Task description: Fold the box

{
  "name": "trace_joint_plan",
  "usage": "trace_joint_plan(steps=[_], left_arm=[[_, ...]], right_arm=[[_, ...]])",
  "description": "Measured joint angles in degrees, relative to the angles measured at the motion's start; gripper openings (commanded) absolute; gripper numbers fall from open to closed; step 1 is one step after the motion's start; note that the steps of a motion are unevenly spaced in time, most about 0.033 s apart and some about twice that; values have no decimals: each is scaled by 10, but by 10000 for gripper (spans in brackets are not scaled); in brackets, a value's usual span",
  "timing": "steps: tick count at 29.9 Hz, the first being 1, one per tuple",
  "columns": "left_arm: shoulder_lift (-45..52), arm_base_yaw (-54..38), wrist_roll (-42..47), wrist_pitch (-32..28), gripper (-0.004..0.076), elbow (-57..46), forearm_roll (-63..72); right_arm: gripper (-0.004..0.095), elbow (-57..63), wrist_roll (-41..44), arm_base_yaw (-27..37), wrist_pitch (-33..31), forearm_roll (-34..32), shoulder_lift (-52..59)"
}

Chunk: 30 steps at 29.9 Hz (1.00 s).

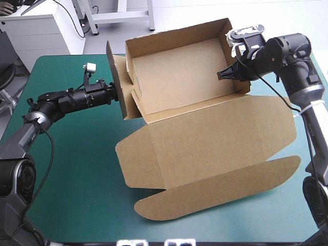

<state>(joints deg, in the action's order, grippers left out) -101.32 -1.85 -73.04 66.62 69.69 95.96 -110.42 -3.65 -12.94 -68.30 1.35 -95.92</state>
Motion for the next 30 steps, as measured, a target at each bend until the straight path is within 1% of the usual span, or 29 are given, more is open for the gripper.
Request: trace_joint_plan(steps=[4, 6, 9, 10, 12, 13, 15, 19, 23, 30], left_arm=[[0, 8, 14, -4, -1, 2, -3], [0, 8, 35, -4, 26, 2, -4], [3, 2, 69, -4, 132, 2, -5], [6, -1, 75, -4, 188, 2, -6], [16, -7, 84, -5, 260, 2, -9], [23, -11, 90, -4, 293, 2, -9], [38, -19, 97, -4, 333, 2, -10], [71, -36, 121, 5, 341, 2, -8], [97, -42, 124, 11, 341, 3, -4], [98, -38, 126, 15, 341, 3, -4]], right_arm=[[-18, 0, -6, 3, 3, -4, -9], [-18, 0, -9, 3, 3, -4, -11], [-18, 0, -11, 3, 6, -1, -11], [-18, 0, -12, 3, 7, 1, -11], [-18, 0, -12, 3, 8, 4, -11], [-18, 0, -12, 3, 9, 6, -11], [-18, 0, -12, 3, 11, 7, -12], [-18, 0, -17, 3, 11, 3, -16], [-18, 0, -20, 3, 17, 1, -21], [-18, 0, -20, 3, 20, 2, -22]])
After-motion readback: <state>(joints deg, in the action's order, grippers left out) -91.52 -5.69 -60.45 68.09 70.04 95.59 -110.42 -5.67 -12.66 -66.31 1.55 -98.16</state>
